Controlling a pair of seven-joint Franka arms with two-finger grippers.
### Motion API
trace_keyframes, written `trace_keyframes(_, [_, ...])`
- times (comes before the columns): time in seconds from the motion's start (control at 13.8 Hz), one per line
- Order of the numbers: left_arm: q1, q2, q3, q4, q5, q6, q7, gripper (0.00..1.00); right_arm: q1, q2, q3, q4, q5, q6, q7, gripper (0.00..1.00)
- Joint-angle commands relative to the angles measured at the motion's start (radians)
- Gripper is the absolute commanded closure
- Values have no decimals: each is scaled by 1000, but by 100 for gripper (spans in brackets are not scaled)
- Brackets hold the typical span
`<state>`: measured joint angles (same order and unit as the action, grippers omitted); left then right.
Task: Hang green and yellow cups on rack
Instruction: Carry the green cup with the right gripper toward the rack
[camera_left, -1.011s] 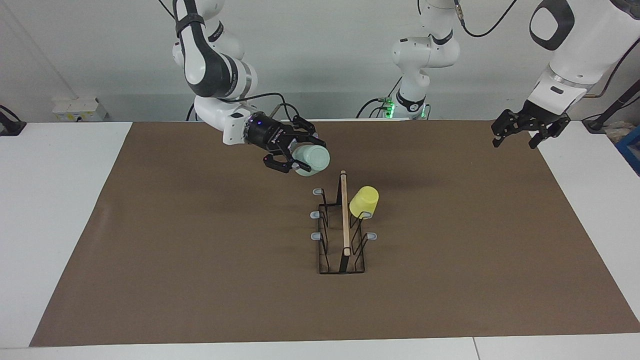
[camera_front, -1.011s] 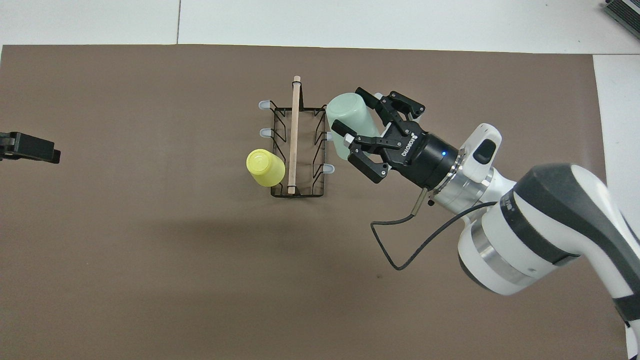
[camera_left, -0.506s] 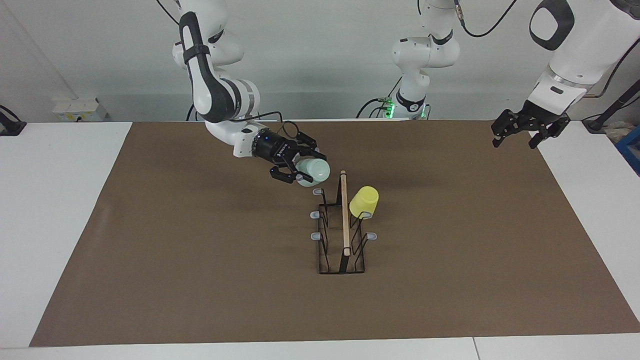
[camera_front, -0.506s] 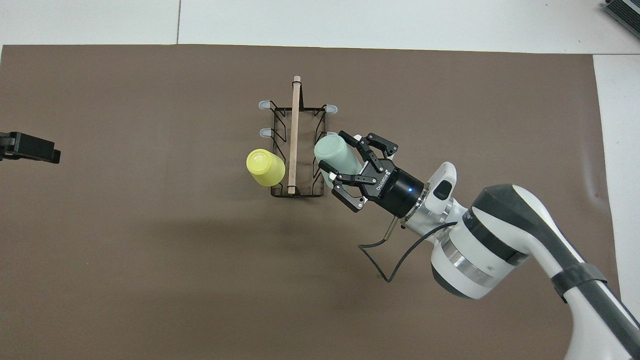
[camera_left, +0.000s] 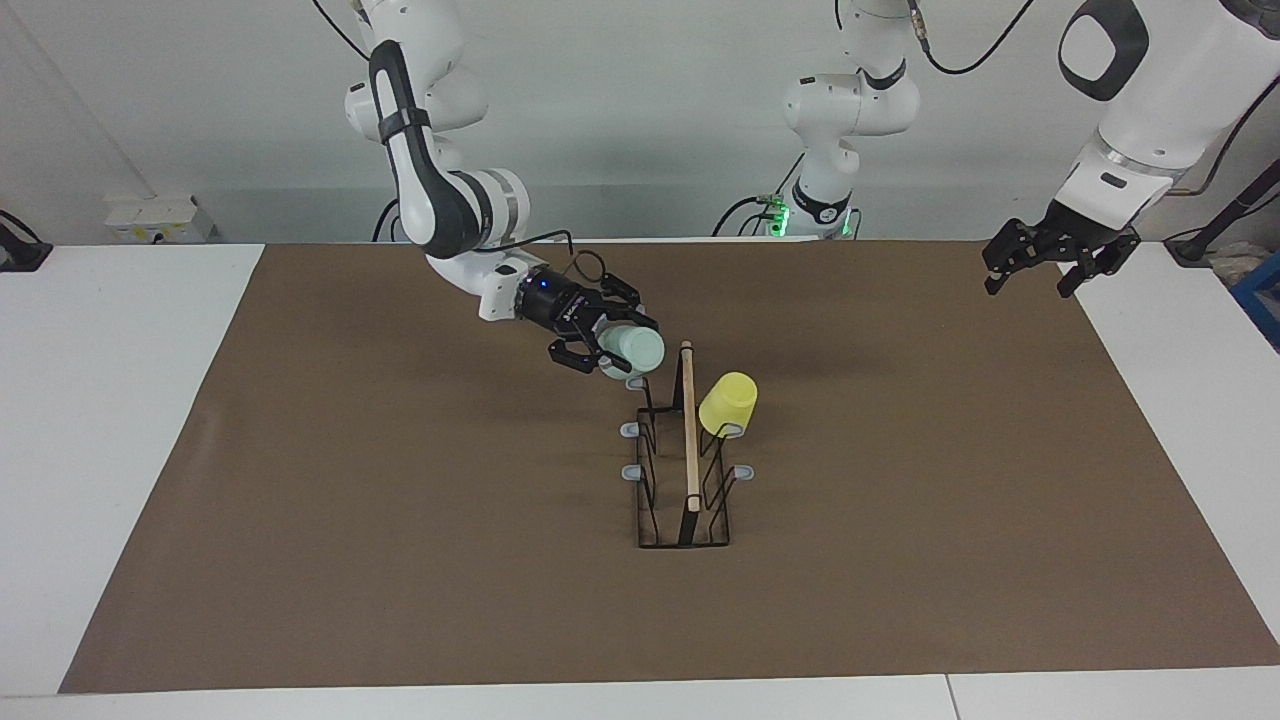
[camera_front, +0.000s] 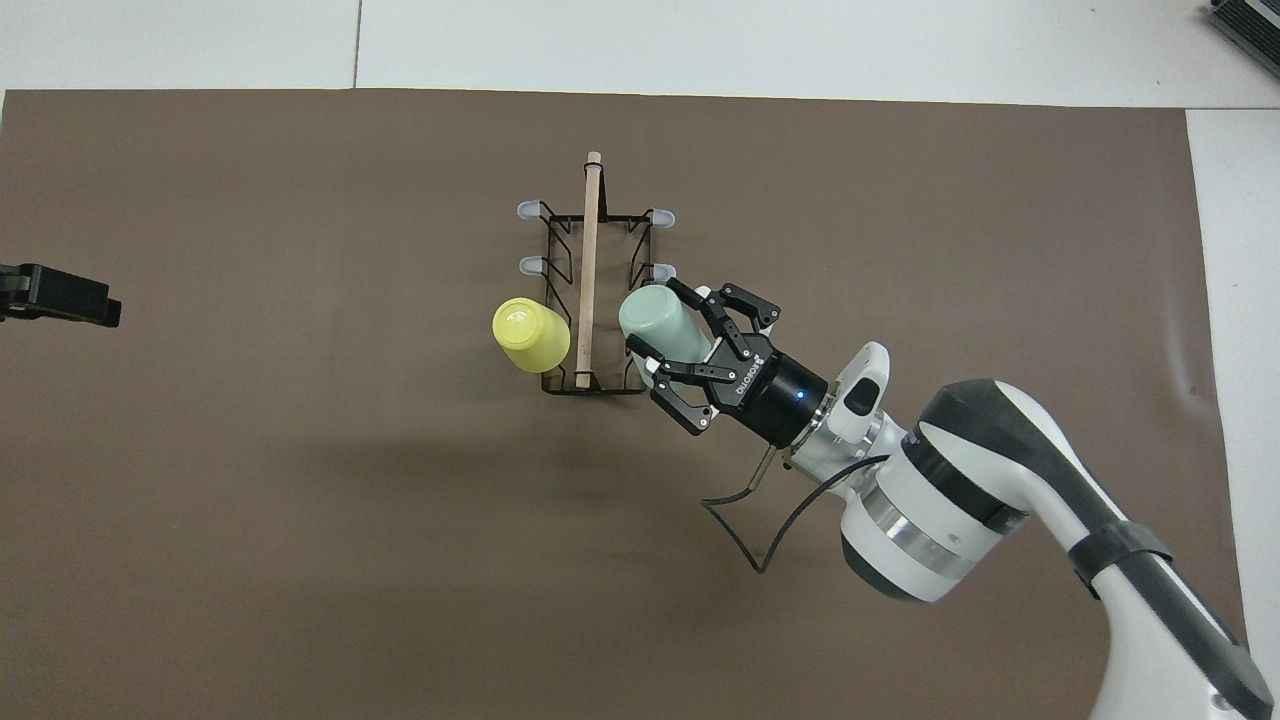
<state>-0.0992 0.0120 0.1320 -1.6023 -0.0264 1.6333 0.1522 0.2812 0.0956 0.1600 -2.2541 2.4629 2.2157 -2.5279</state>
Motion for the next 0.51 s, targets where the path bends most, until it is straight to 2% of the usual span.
trace_keyframes(0.0, [-1,-6,0,-4,3,-4,-11,0,-1,119,0,54,72,-109,-109,100])
trace_keyframes(0.07, [-1,-6,0,-4,3,-4,-11,0,3,140,-2,77,82,-105,-123,100])
trace_keyframes(0.43, [-1,-6,0,-4,3,-4,-11,0,-2,145,0,87,74,-99,-118,100])
